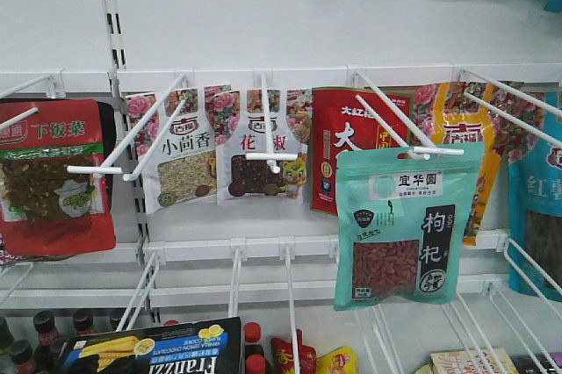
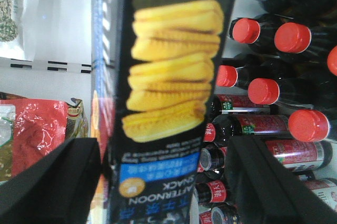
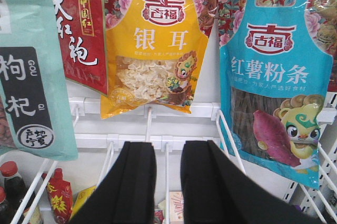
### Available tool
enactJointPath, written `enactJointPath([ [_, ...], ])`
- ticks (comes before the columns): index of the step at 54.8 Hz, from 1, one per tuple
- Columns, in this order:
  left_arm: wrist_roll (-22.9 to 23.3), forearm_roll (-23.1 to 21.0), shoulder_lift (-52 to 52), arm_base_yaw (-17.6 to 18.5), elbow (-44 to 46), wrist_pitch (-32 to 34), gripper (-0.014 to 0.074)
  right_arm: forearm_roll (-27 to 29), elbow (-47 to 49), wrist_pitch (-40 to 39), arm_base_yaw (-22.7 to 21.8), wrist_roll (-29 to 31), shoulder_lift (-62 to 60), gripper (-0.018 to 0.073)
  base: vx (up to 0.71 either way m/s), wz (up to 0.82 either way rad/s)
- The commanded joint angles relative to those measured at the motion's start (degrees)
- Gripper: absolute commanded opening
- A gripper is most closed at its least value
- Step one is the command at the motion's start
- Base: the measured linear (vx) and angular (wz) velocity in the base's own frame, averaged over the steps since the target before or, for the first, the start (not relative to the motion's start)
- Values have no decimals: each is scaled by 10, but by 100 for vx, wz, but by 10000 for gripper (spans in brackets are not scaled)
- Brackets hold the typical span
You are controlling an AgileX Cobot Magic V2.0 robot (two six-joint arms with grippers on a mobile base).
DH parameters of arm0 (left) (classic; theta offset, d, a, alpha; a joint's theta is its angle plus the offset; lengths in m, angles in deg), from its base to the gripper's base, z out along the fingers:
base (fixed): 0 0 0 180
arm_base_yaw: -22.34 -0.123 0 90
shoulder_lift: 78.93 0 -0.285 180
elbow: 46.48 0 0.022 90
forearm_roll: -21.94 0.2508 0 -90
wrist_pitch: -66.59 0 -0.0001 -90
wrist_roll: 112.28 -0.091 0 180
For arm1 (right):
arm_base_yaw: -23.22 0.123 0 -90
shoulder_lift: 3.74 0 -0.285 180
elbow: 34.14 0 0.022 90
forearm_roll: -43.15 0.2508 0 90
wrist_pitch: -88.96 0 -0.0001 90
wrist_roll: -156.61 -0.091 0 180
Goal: Pick snacks and fruit into basket
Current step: 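Close the left gripper on the Franzzi box and lift it, then pull the held Franzzi box back from the shelf toward the robot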
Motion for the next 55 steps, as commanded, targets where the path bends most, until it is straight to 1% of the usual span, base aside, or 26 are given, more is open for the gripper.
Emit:
enactJointPath([
  [1,24,51,-6,4,21,-51,568,-5,20,-47,1,5,3,228,0,0],
  [5,26,51,-4,4,35,-64,559,-5,20,-47,1,5,3,228,0,0],
  [9,26,51,-4,4,50,-64,554,-5,20,-47,1,5,3,228,0,0],
  [16,26,51,-3,2,61,-47,554,-5,20,-47,1,5,3,228,0,0],
  [30,28,51,-3,-28,61,-15,554,-5,20,-47,1,5,3,228,0,0],
  [34,28,51,-3,-28,61,-5,552,-5,20,-47,1,5,3,228,0,0],
  [39,28,51,-3,-28,61,0,529,-5,20,-47,1,5,3,228,0,0],
  [45,28,51,-3,-28,61,0,454,-5,20,-47,1,5,3,228,0,0],
  [49,28,51,-3,-28,61,0,378,-5,20,-47,1,5,3,228,0,0],
  [55,28,51,-3,-28,61,-1,193,-5,20,-47,1,5,3,228,0,0],
])
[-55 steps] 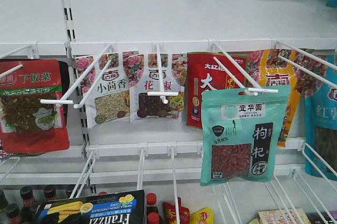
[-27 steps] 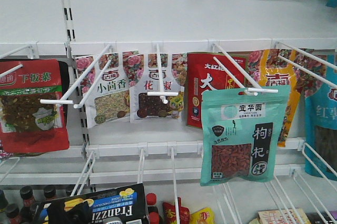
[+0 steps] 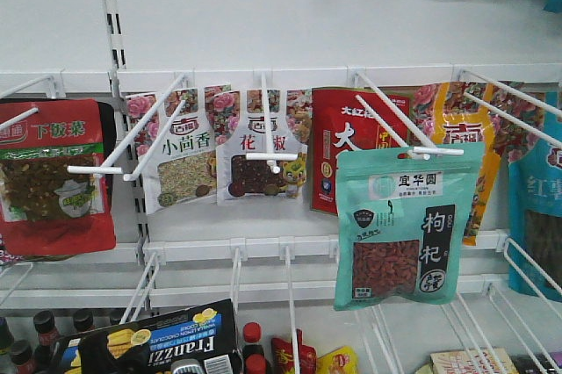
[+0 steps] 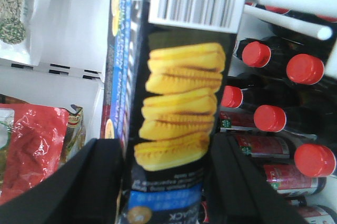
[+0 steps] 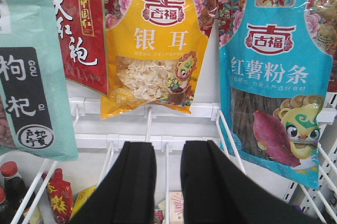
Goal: Pick snacks and fruit into basket
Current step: 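Pull the held Franzzi box back from the shelf toward the robot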
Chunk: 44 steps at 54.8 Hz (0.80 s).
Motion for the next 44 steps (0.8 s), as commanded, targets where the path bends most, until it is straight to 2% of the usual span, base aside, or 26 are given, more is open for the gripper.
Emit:
enactJointPath([
  [1,9,47,-15,1,15,-30,170,-5,20,-47,1,5,3,228,0,0],
  [8,9,47,-15,1,15,-36,-14,-5,20,-47,1,5,3,228,0,0],
  [44,10,39,-80,4,15,-24,-12,-5,20,-47,1,5,3,228,0,0],
])
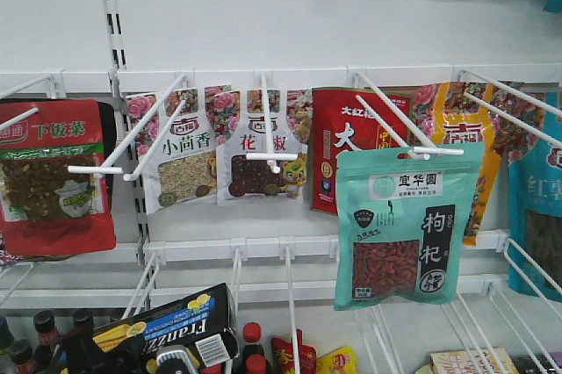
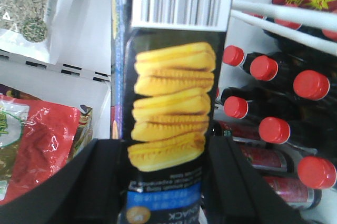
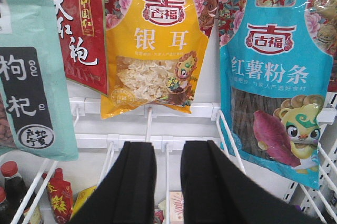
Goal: Pick snacks and fruit into basket
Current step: 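Pull the held Franzzi box back from the shelf toward the robot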
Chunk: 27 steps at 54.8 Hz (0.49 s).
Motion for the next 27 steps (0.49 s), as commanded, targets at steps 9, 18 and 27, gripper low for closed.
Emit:
enactJointPath([
  [9,7,43,-66,4,15,-13,-12,-5,20,-47,1,5,3,228,0,0],
  [18,7,36,-88,20,15,-13,-12,-5,20,-47,1,5,3,228,0,0],
  [27,7,25,-96,38,15,-16,-12,-5,20,-47,1,5,3,228,0,0],
])
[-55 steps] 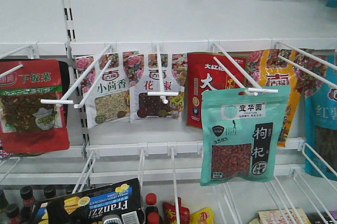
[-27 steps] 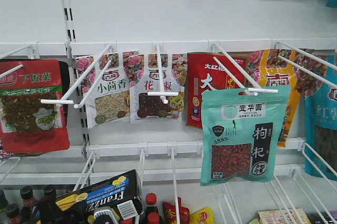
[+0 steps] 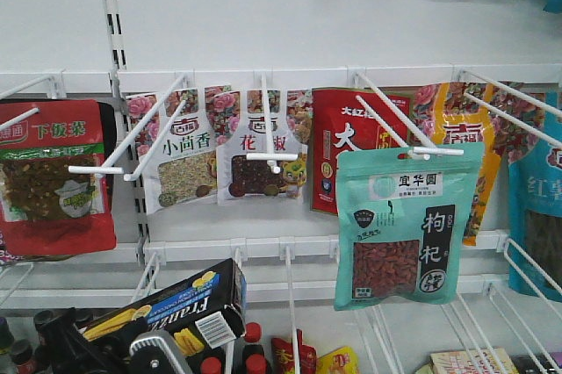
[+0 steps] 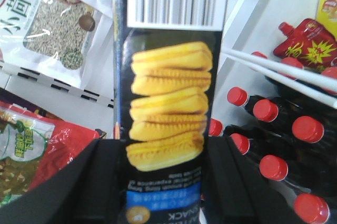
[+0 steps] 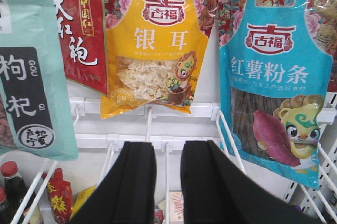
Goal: Pick snacks and fruit into basket
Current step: 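Pull the held Franzzi box back from the shelf toward the robot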
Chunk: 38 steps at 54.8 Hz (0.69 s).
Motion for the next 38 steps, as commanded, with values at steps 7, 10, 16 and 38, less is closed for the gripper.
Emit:
enactJointPath([
  [7,5,15,-33,25,15,-33,-12,-5,20,-47,1,5,3,228,0,0],
  [10,5,7,-44,30,15,-33,-12,-5,20,-47,1,5,3,228,0,0],
  [16,5,-24,-77,41,15,-32,-12,-5,20,-47,1,5,3,228,0,0],
  [38,5,-204,-220,55,15,82,-12,-5,20,-47,1,5,3,228,0,0],
])
